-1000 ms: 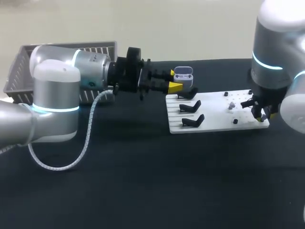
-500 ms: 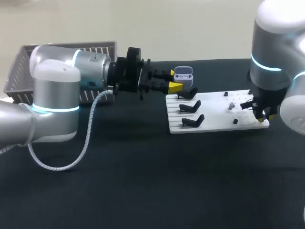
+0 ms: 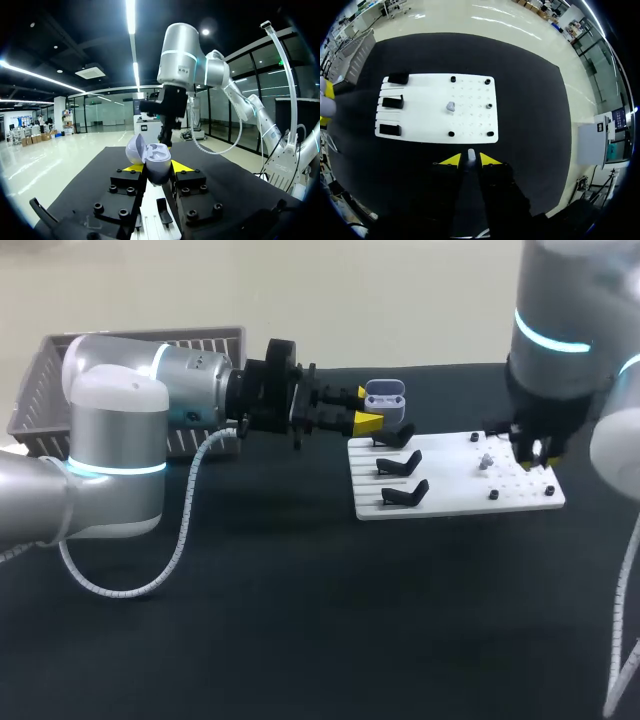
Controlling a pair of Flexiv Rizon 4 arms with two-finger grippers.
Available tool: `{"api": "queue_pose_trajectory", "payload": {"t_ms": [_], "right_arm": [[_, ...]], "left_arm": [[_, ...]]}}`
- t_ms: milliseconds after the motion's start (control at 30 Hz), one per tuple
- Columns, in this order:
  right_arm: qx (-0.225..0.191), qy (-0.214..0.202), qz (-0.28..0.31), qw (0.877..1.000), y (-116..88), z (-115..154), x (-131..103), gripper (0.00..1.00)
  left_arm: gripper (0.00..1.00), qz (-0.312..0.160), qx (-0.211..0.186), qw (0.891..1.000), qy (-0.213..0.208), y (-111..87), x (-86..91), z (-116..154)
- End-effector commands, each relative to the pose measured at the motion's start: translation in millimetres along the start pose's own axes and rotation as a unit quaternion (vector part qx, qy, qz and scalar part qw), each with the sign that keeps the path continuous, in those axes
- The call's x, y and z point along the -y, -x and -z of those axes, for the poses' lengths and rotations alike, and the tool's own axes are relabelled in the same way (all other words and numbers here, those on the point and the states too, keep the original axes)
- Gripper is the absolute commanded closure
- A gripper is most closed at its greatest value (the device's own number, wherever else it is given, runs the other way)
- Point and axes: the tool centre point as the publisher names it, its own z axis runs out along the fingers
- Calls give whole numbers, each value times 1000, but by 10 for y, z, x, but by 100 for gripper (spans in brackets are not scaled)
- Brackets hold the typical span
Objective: Pick up each earbud case from the left stands, insert the matching earbuds, close the lid, and place the case in the box.
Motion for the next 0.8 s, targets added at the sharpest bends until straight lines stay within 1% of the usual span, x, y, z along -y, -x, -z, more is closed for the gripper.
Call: {"api": "queue_pose_trajectory", "payload": {"t_ms": [33, 200, 300, 500, 633, 700, 800], "right_arm": [[-10, 10, 2, 1000, 18, 406, -124, 100], [-24, 35, 10, 999, 90, 681, -421, 100], [-22, 44, 19, 999, 140, 813, -593, 100], [-25, 46, 46, 998, 221, 930, -882, 100], [-28, 44, 53, 997, 255, 976, -1002, 100], [-31, 41, 54, 997, 261, 997, -1024, 100], [-25, 31, 51, 998, 242, 1055, -1051, 100]], "left_arm": [[100, -1, 1, 1000, 2, -7, 9, 2], [100, -1, 1, 1000, 2, -7, 9, 2], [100, -1, 1, 1000, 2, -7, 9, 2], [100, -1, 1, 1000, 2, -7, 9, 2], [100, -1, 1, 1000, 2, -7, 9, 2], [100, -1, 1, 1000, 2, -7, 9, 2], [100, -1, 1, 1000, 2, -7, 9, 2]]}}
